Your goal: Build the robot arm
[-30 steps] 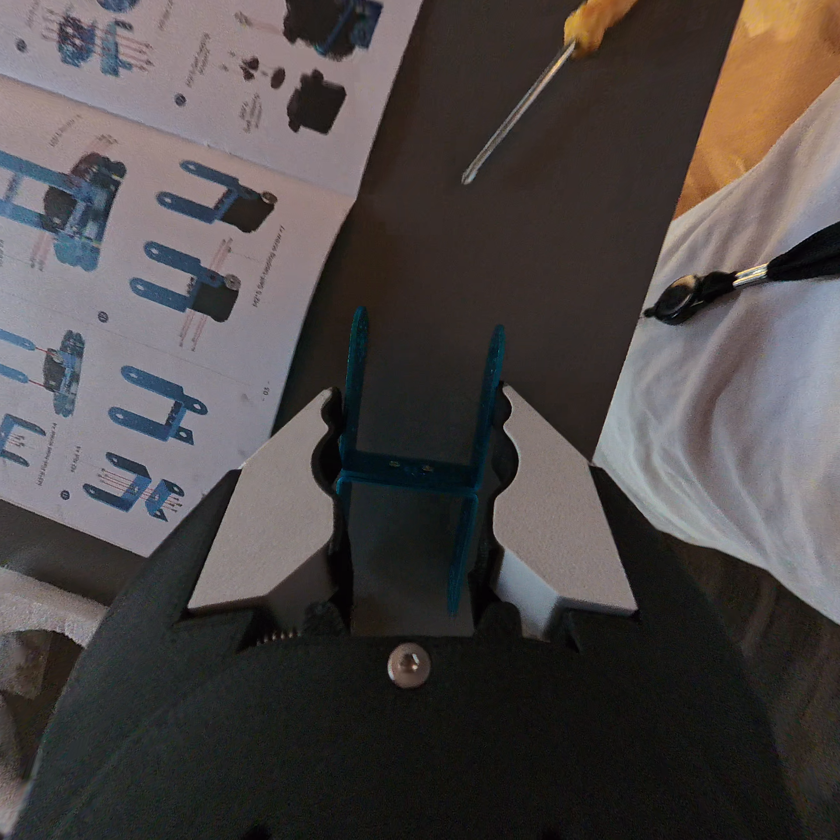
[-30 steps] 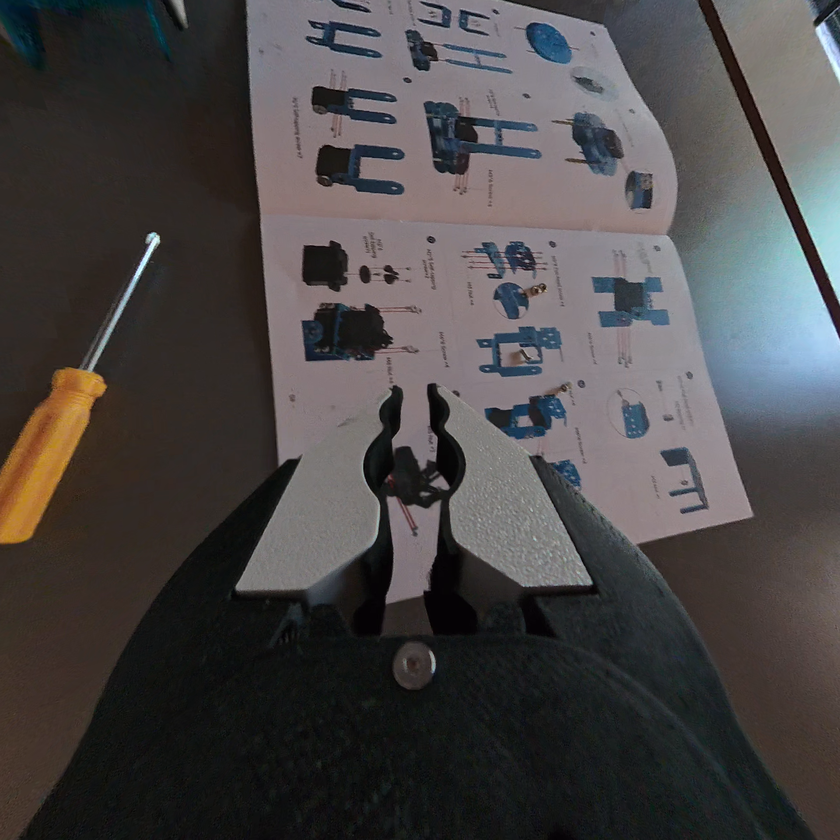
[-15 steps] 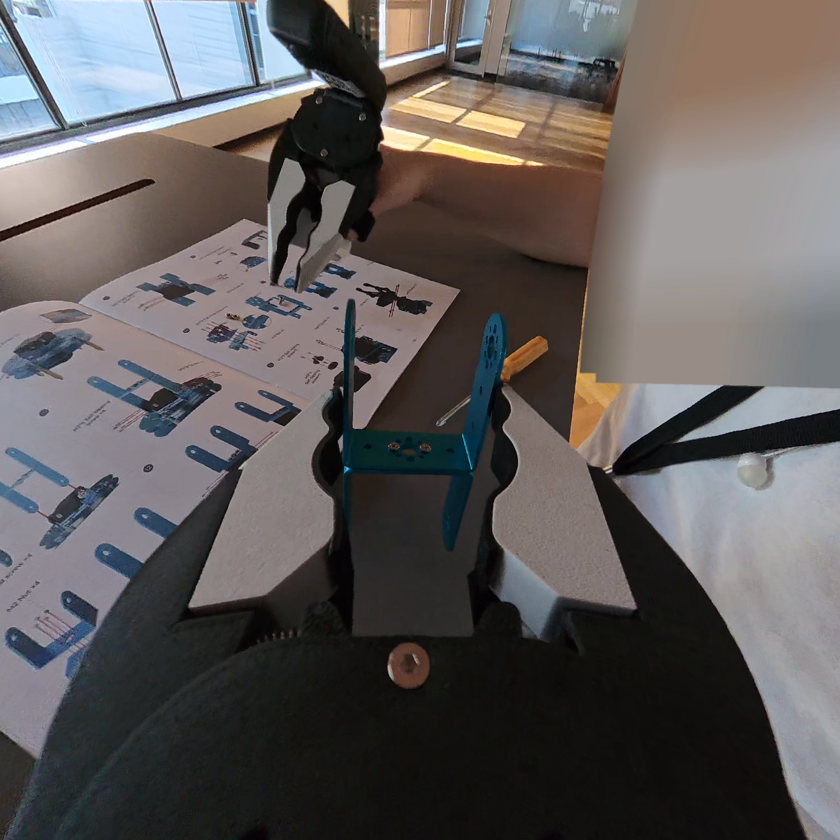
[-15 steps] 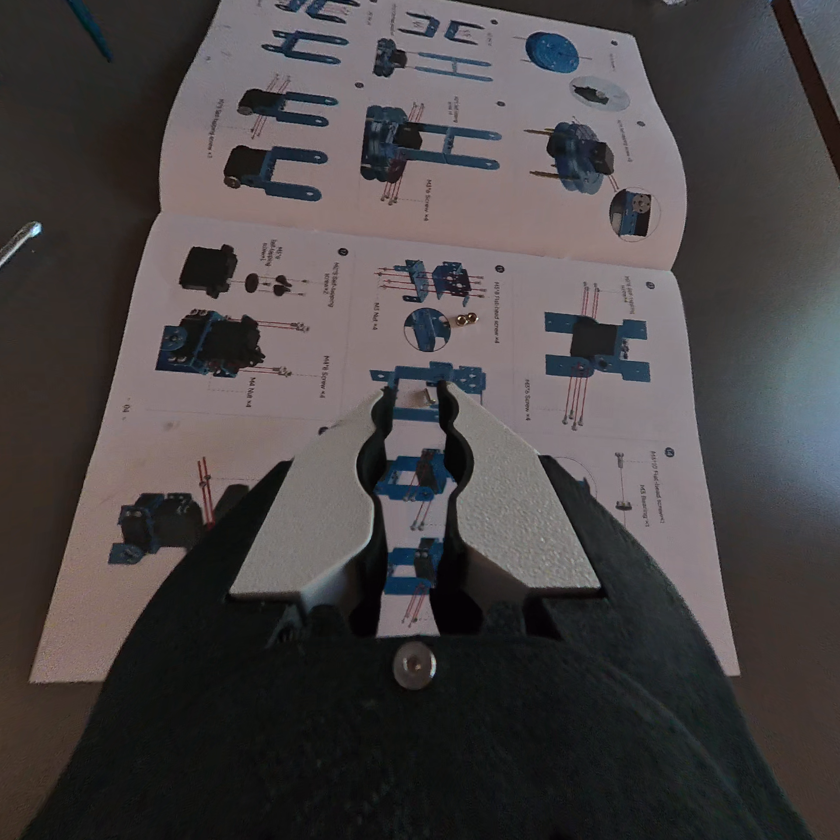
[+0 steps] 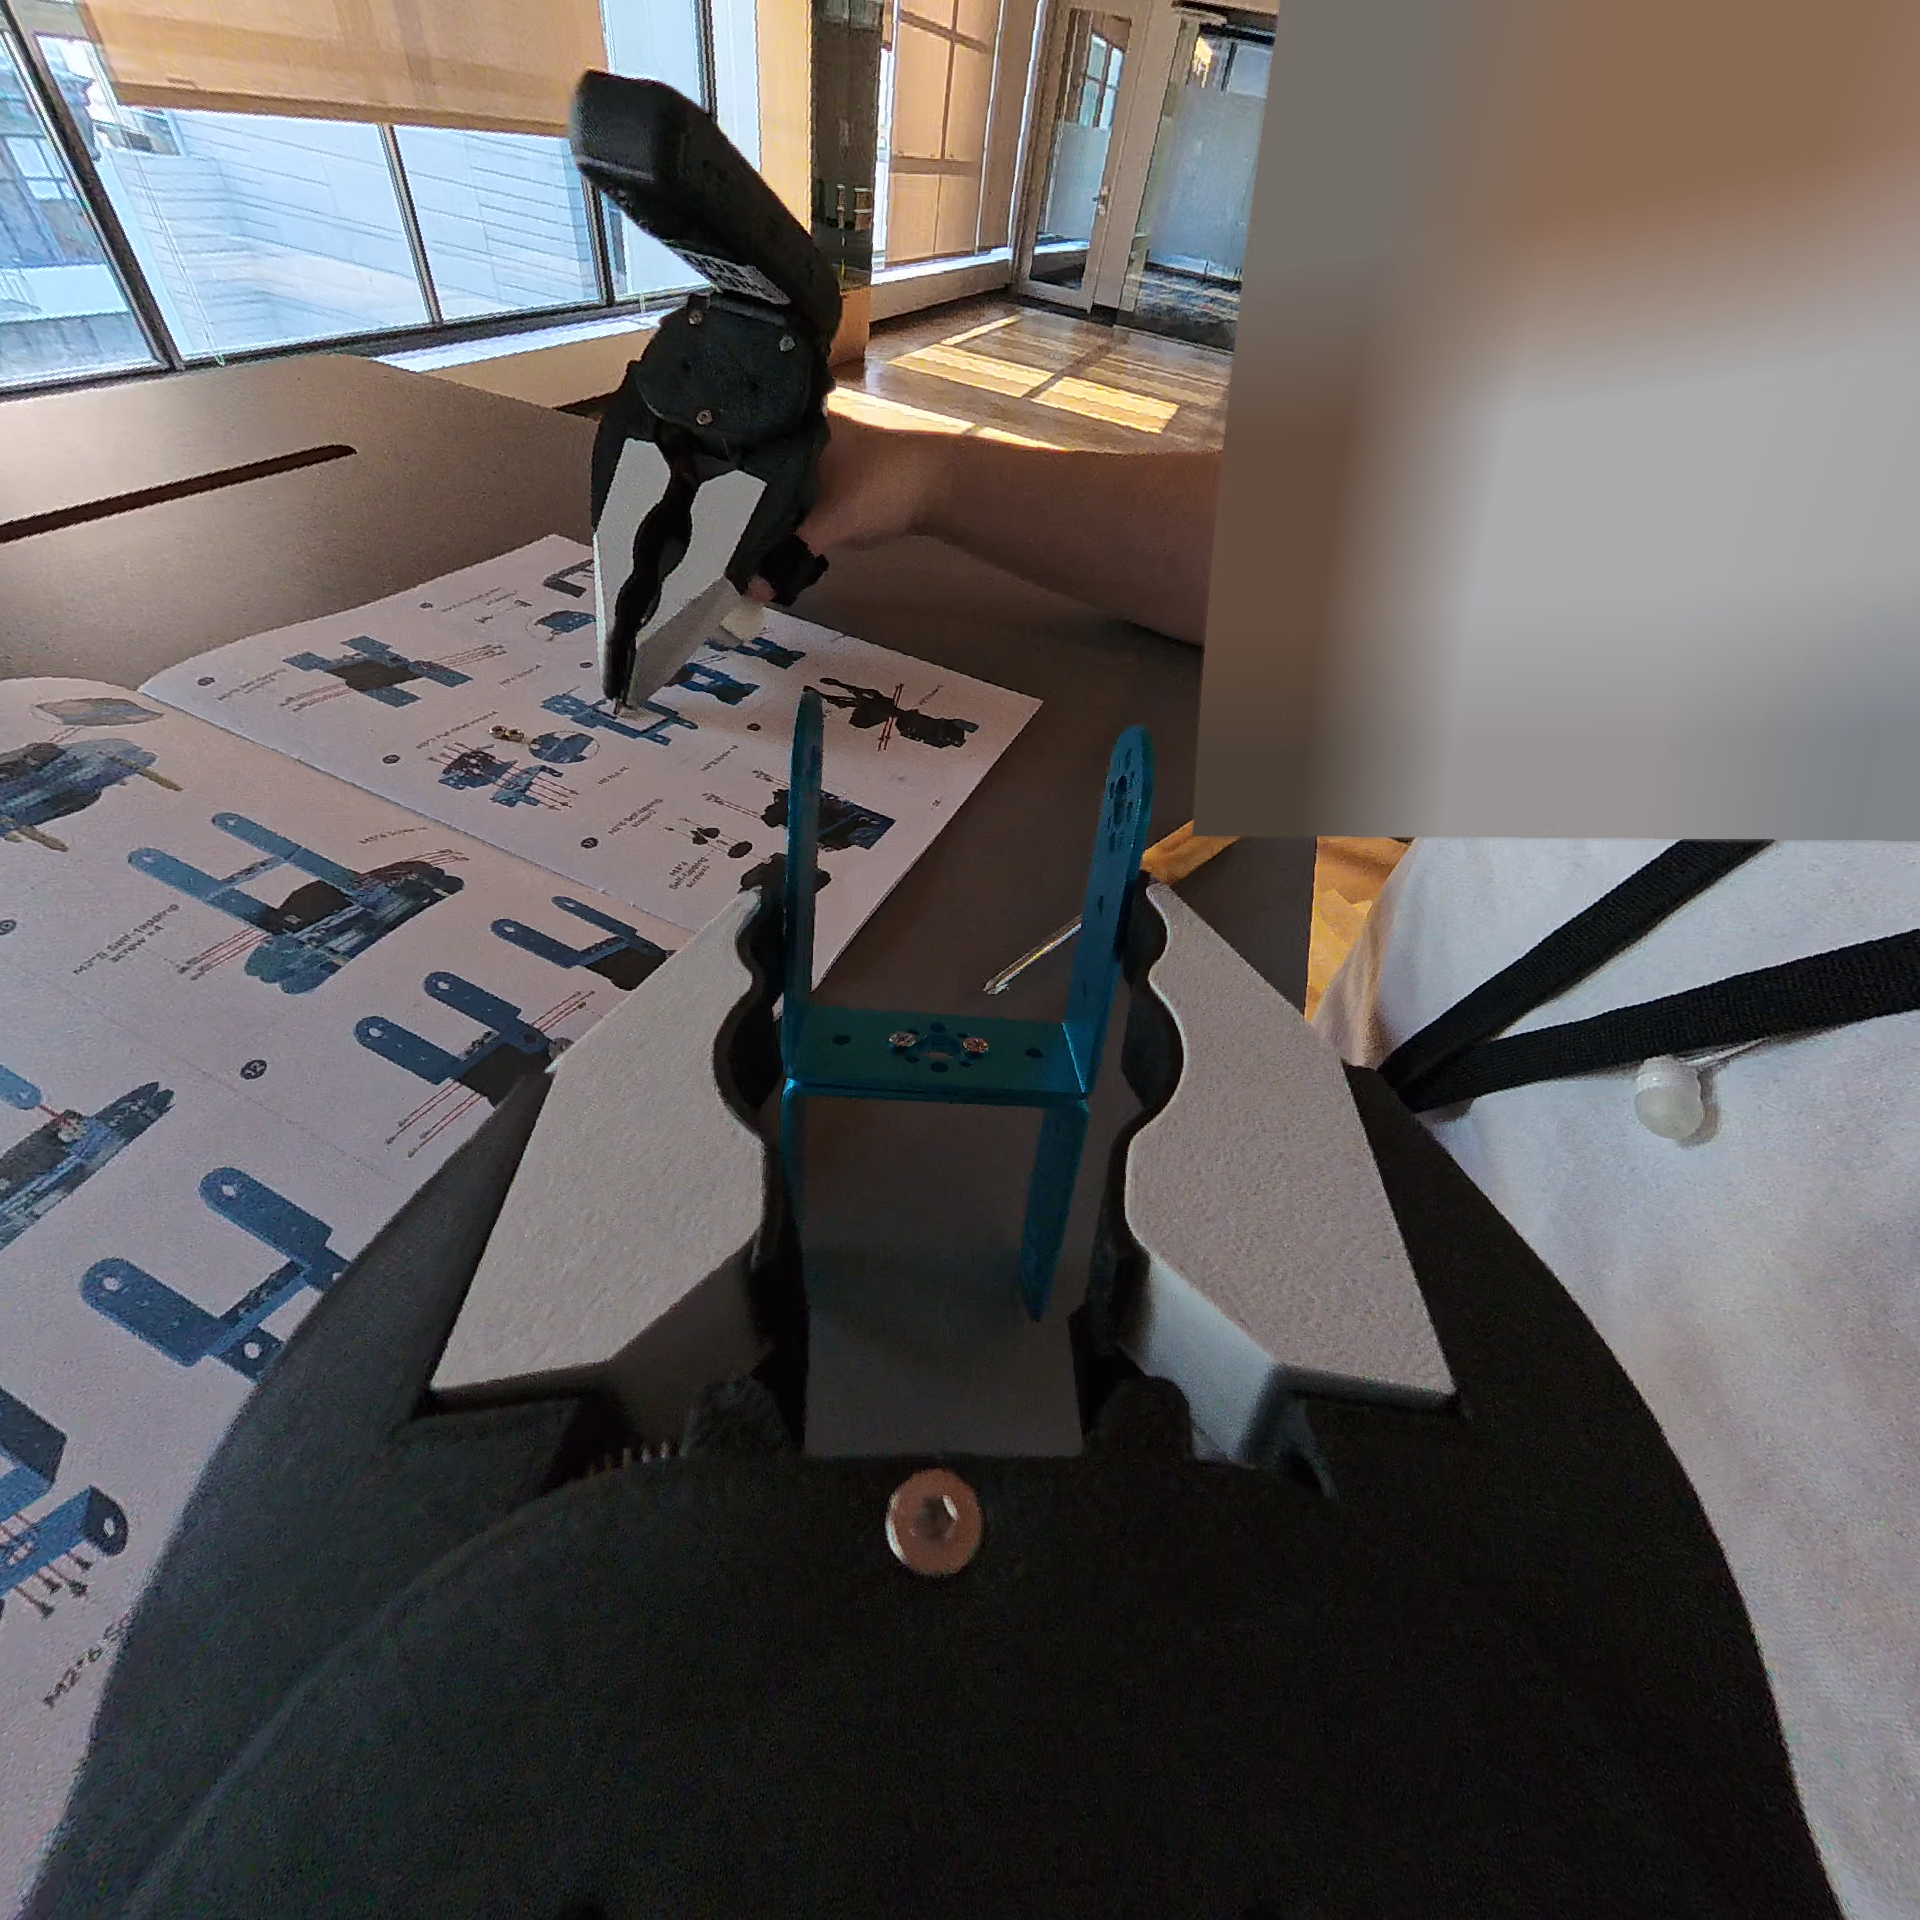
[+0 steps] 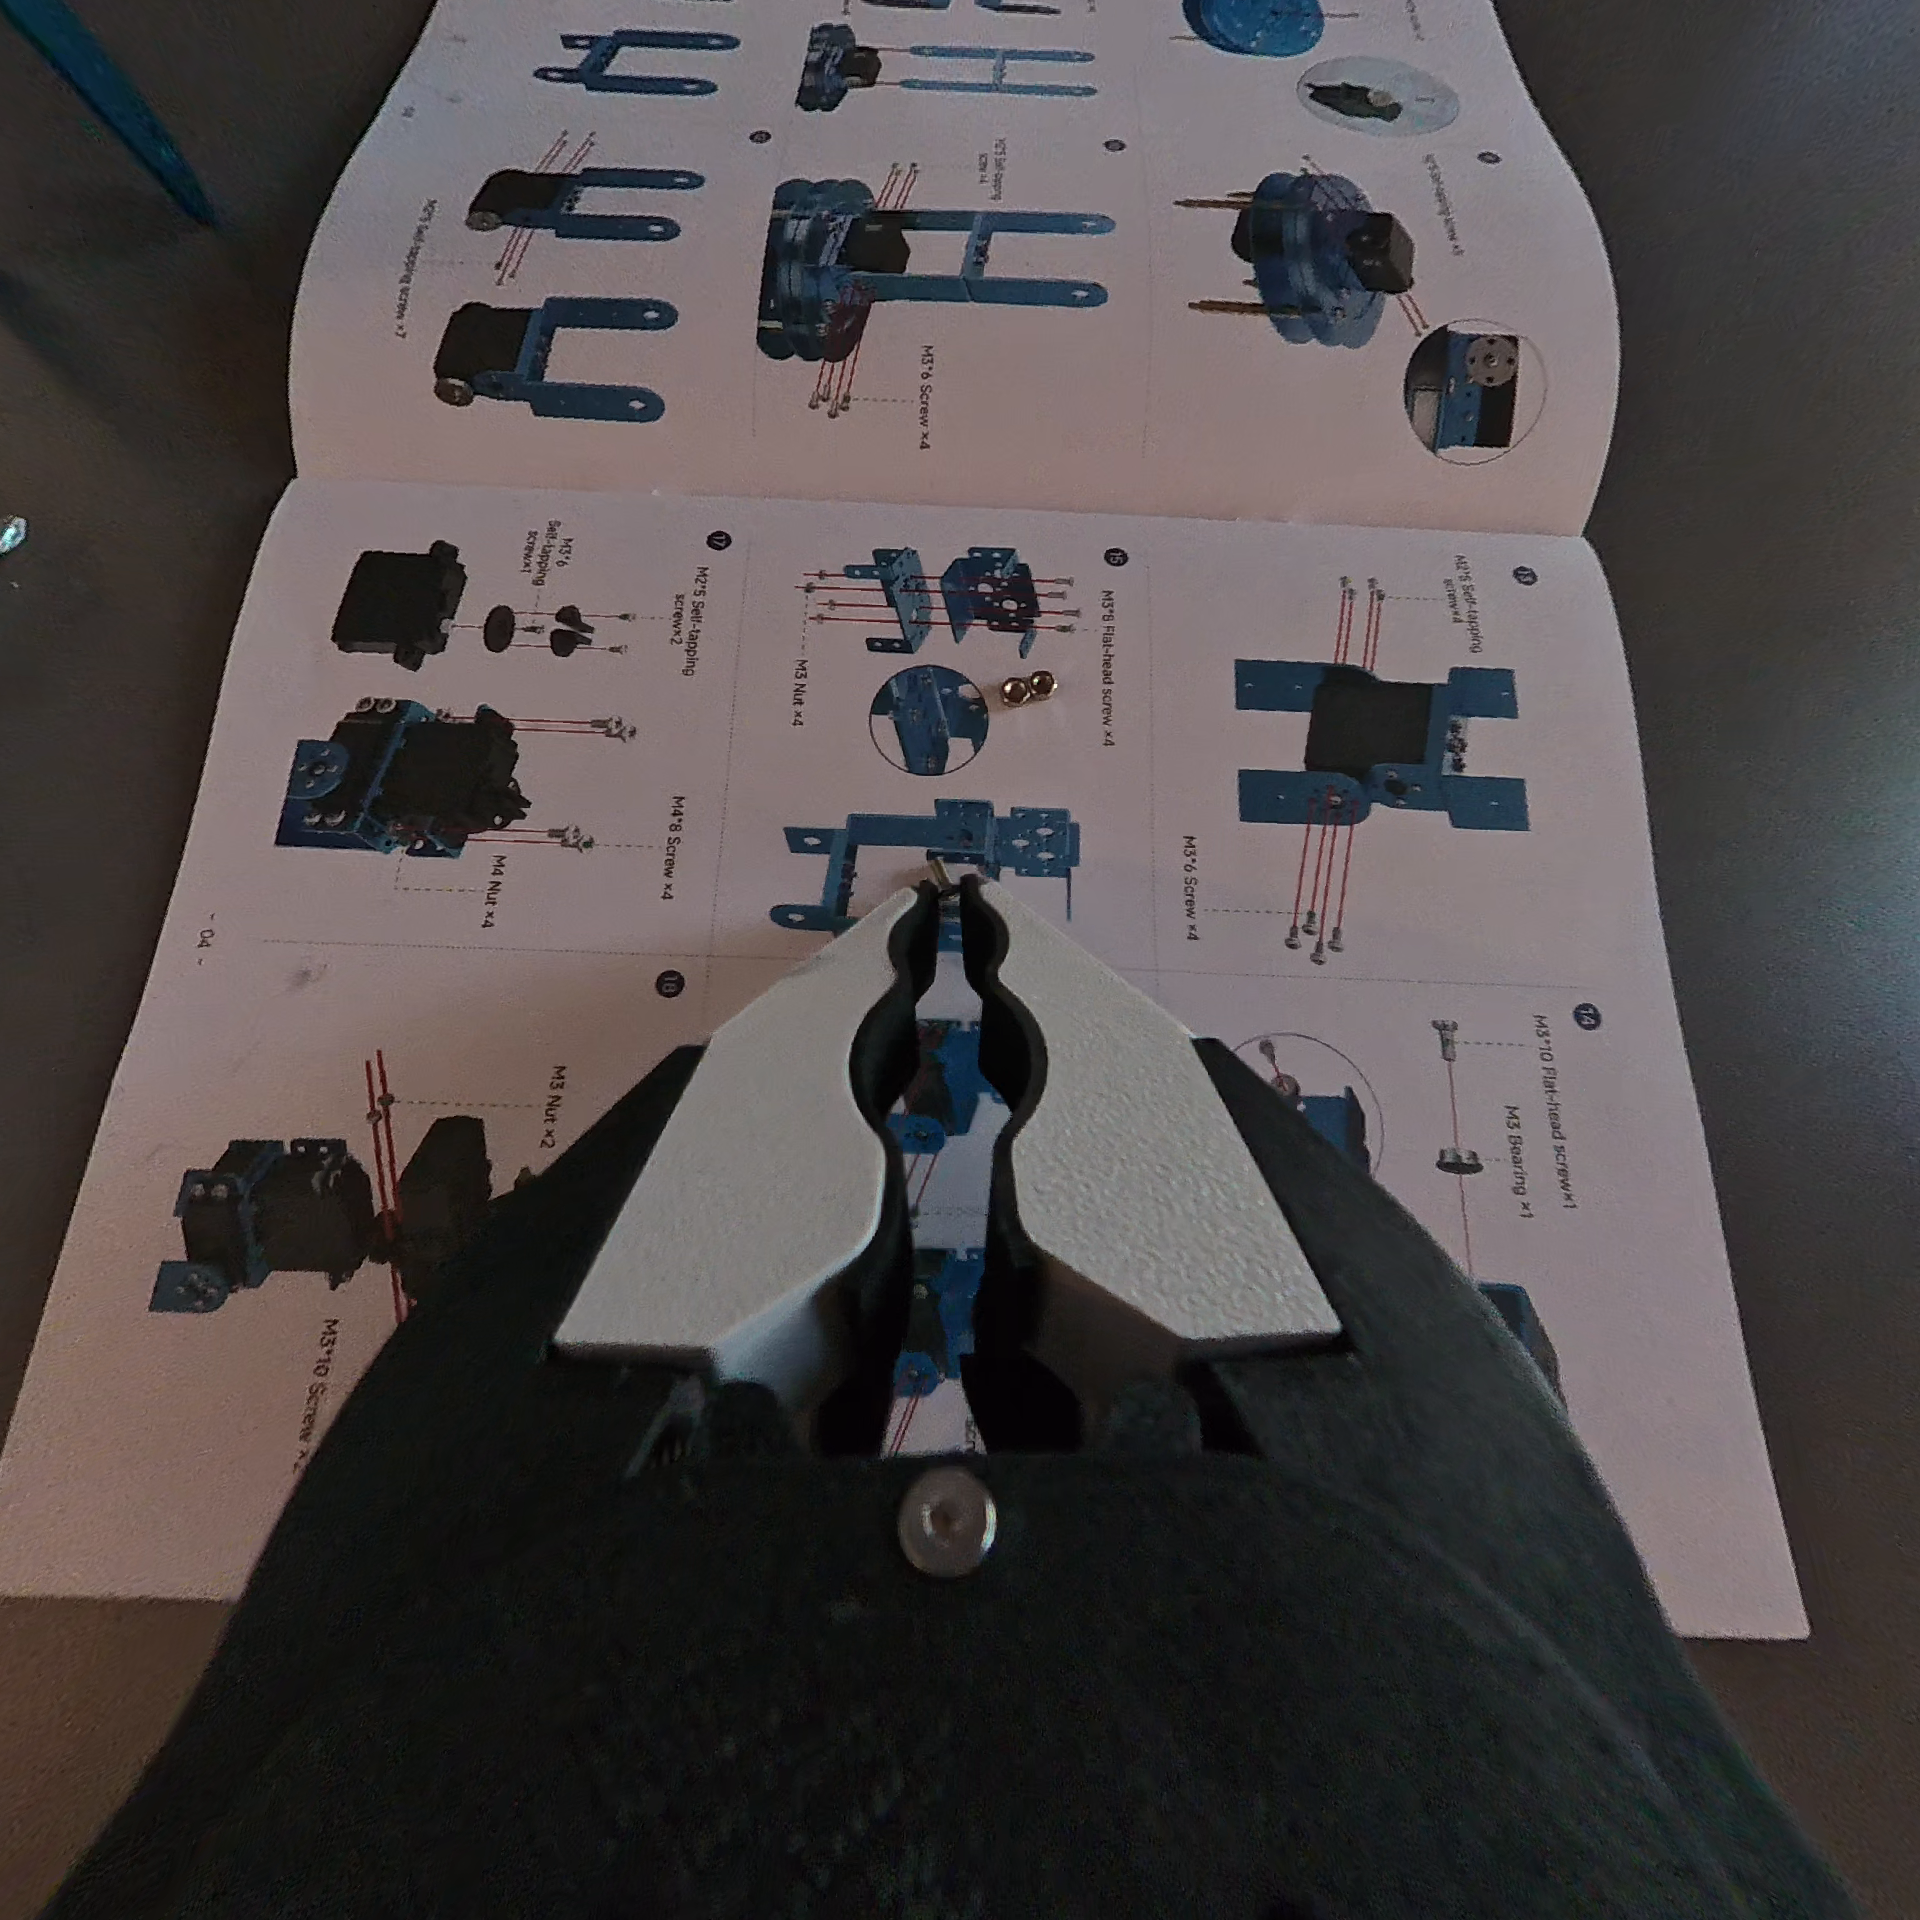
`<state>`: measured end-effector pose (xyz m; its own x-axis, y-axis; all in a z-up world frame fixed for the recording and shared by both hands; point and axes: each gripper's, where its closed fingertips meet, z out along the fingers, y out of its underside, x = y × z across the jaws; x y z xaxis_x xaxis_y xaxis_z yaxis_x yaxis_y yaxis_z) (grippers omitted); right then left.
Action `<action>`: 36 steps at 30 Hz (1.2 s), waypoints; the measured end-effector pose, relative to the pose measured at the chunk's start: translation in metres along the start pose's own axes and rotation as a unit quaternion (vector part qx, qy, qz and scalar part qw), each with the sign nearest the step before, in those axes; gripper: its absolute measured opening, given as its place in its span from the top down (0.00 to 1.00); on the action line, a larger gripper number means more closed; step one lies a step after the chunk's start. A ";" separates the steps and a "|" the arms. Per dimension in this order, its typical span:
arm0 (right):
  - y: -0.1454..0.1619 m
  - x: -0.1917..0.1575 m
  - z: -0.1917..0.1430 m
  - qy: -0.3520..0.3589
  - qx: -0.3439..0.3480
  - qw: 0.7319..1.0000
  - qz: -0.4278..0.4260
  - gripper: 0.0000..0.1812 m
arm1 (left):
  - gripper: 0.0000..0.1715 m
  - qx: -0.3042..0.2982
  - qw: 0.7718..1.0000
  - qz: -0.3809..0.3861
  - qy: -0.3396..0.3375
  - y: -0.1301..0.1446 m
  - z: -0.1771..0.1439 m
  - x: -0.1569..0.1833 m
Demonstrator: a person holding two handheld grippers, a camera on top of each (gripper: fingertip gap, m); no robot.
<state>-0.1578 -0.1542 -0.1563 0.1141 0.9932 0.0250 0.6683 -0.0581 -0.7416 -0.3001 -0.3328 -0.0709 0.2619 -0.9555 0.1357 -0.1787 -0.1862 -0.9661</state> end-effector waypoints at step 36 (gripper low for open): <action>-0.179 -0.210 0.028 0.020 0.232 0.928 -0.292 1.00 | 0.62 0.106 0.994 -0.012 0.030 -0.014 0.000 0.019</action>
<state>-0.3218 -0.3495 -0.0477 -0.1340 0.8364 0.5315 0.2382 0.5478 -0.8020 -0.2925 -0.3480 -0.0547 0.2055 -0.9646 0.1654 0.0319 -0.1623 -0.9862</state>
